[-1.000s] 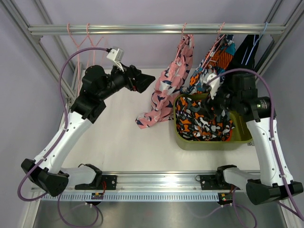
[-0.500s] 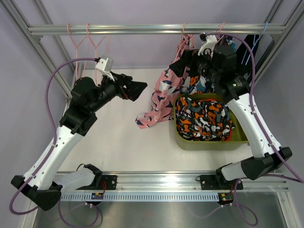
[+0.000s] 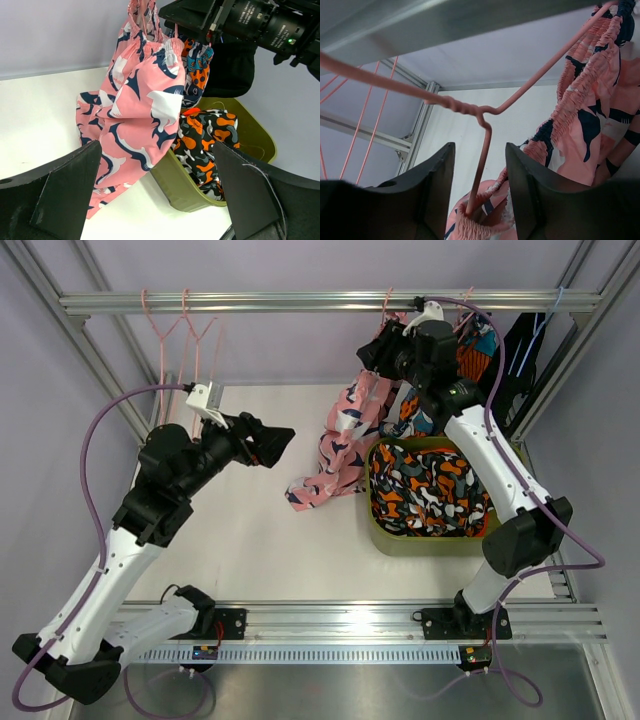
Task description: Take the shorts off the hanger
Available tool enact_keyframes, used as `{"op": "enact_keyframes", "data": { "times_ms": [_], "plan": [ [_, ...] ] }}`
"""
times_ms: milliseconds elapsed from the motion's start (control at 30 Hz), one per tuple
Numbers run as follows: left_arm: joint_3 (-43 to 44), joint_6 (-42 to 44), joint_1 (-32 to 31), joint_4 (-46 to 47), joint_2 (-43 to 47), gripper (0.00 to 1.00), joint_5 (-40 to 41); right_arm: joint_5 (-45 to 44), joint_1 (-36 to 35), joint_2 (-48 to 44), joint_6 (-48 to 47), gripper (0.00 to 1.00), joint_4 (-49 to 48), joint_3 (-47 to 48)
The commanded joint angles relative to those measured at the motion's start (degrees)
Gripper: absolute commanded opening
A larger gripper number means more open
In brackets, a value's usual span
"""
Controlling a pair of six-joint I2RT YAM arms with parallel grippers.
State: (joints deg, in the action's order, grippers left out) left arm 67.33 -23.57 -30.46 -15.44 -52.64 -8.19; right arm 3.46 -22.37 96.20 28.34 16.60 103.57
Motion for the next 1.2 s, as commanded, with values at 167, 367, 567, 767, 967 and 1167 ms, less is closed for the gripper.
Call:
{"op": "enact_keyframes", "data": {
  "times_ms": [167, 367, 567, 767, 967, 1167],
  "plan": [
    [-0.3, -0.2, -0.3, 1.3, -0.3, 0.99, 1.3, -2.9, -0.5, 0.1, 0.7, 0.1, -8.4, 1.6],
    [-1.3, -0.2, -0.3, 2.6, -0.5, 0.99, -1.2, 0.0, -0.4, -1.6, 0.3, 0.0, -10.8, 2.2],
    [-2.0, 0.0, -0.3, 3.2, -0.4, 0.99, -1.7, 6.5, -0.4, -3.9, 1.4, 0.0, -15.3, 4.3],
    [-2.5, 1.2, -0.3, 3.8, 0.7, 0.99, -2.4, 15.2, -0.5, -4.0, 5.4, 0.0, -20.0, 6.3],
    [-3.8, 1.1, -0.3, 5.9, 1.8, 0.99, -6.2, 29.5, -0.5, -3.1, 13.6, 0.0, -29.9, 2.0],
    [-4.3, -0.4, -0.3, 8.1, 2.0, 0.99, -10.0, 42.3, -1.9, -2.2, 19.9, 0.0, -40.7, -3.0]
  ]
}}
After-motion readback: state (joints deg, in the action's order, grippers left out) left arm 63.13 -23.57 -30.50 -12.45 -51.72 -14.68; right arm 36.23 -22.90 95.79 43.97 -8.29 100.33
